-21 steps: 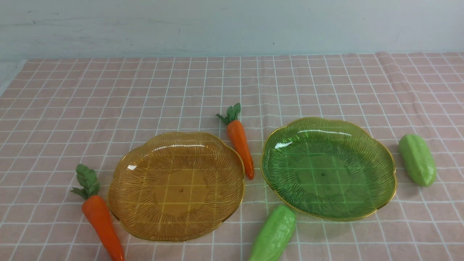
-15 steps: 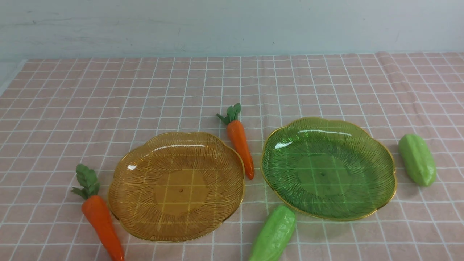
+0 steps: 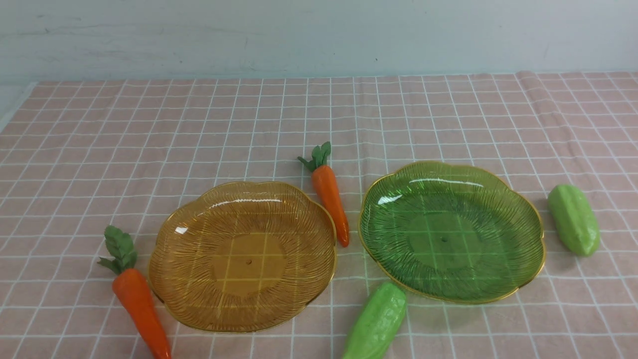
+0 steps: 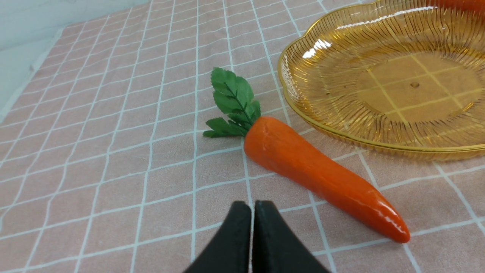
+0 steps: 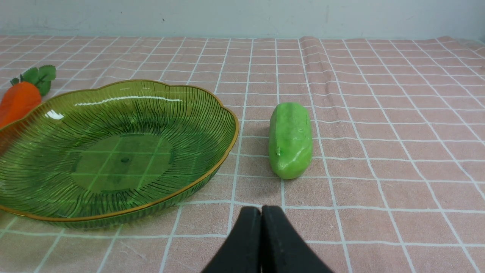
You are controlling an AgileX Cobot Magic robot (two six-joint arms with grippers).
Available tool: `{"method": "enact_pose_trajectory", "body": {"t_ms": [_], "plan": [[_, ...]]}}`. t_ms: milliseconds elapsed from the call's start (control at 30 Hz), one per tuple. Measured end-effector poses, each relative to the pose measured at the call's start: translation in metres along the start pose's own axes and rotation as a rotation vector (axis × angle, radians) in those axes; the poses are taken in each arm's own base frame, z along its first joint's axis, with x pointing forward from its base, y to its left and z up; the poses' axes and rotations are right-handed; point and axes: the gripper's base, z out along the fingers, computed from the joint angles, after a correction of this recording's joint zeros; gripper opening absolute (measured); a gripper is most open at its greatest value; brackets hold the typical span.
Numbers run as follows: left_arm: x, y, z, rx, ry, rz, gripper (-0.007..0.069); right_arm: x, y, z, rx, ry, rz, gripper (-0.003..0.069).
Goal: Put different types of vegetables on the plate.
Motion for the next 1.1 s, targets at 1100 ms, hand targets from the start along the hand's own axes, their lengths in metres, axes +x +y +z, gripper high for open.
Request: {"method": "enact_pose_trajectory", "body": {"t_ms": [1100], "plan": [[-0.111, 0.010, -0.043, 0.201, -0.460, -0.708, -0.0004, -0.027, -0.003, -0.004, -0.113, -0.304, 0.929, -0.0015]]}}
